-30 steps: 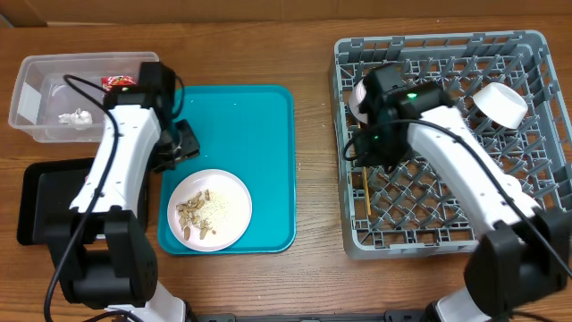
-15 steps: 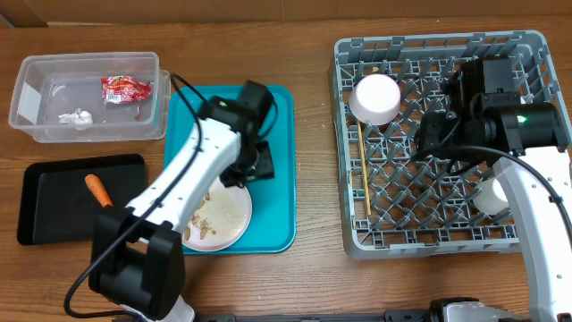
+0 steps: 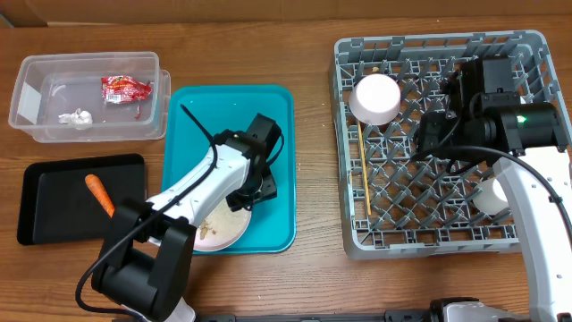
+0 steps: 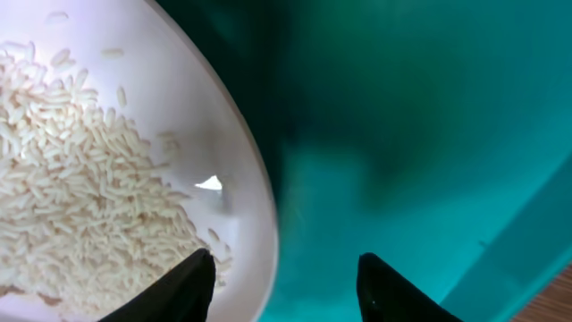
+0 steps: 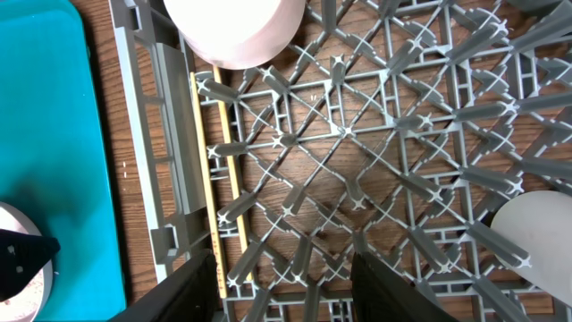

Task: Sort waste into correct bins and load items into the dishwasher
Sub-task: 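Lift the white plate with the left gripper and tilt it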

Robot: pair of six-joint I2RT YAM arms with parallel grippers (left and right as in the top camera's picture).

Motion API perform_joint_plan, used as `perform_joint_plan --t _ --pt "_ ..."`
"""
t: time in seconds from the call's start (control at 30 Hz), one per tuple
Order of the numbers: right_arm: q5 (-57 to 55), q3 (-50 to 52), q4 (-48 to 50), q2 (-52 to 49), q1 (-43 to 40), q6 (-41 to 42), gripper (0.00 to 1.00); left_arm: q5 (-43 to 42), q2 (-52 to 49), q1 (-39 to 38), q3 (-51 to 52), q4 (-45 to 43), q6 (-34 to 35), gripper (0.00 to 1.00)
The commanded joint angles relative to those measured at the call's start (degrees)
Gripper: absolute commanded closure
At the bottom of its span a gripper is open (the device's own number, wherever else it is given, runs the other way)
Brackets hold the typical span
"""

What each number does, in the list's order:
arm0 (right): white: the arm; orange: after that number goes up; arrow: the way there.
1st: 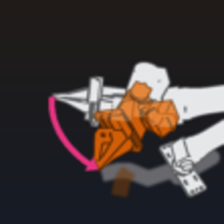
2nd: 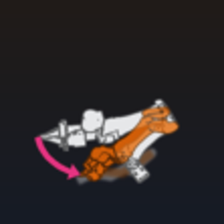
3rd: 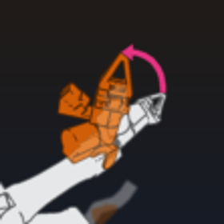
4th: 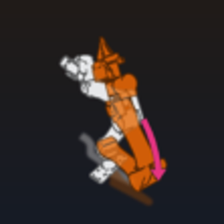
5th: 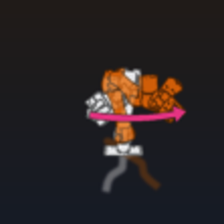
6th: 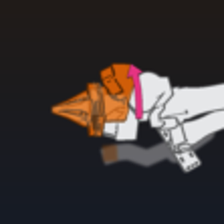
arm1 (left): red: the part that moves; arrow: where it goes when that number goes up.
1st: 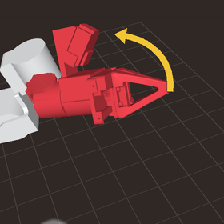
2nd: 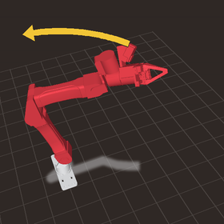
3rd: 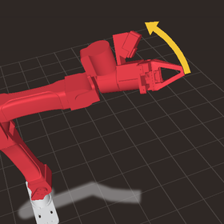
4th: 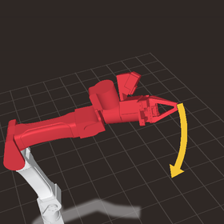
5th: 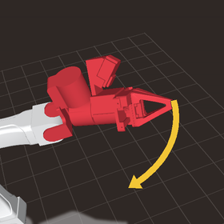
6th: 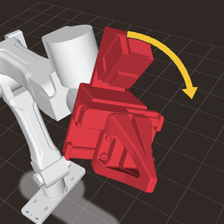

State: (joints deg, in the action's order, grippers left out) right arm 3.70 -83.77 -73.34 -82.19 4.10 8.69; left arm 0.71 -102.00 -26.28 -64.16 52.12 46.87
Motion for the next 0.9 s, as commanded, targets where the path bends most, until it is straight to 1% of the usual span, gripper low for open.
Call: perform_joint_plan --t 0.0,0.1,0.2,0.4,0.63,0.8,0.87 --pt "0.42 0.15 0.13 0.07 -0.33 -0.61 0.49 2.73 1.01 -0.11 2.47 -2.67 0.9 0.49" --pt "0.42 0.15 0.13 0.07 -0.33 -0.61 0.49 2.6 0.98 -0.11 4.11 -5.42 0.9 0.53" --pt "0.42 0.15 0.13 0.07 -0.33 -0.61 0.49 2.6 0.85 -0.11 4.39 -6.16 0.7 0.59" --pt "0.42 0.15 -0.07 0.07 -0.33 -0.61 0.49 2.4 0.74 -0.11 4.46 -6.25 0.7 0.73" --pt "0.42 0.15 -0.07 0.07 -0.33 -0.61 0.49 2.36 -2.01 -0.11 4.5 -6.05 0.72 0.81" --pt "0.42 0.15 -0.07 0.07 -0.33 -0.61 0.49 2.54 -3.65 -0.11 4.48 -6.1 0.63 0.95" --pt "0.42 0.15 -0.07 0.07 -0.33 -0.61 0.49 2.69 -3.63 -0.07 4.2 -6.12 -0.39 0.96"
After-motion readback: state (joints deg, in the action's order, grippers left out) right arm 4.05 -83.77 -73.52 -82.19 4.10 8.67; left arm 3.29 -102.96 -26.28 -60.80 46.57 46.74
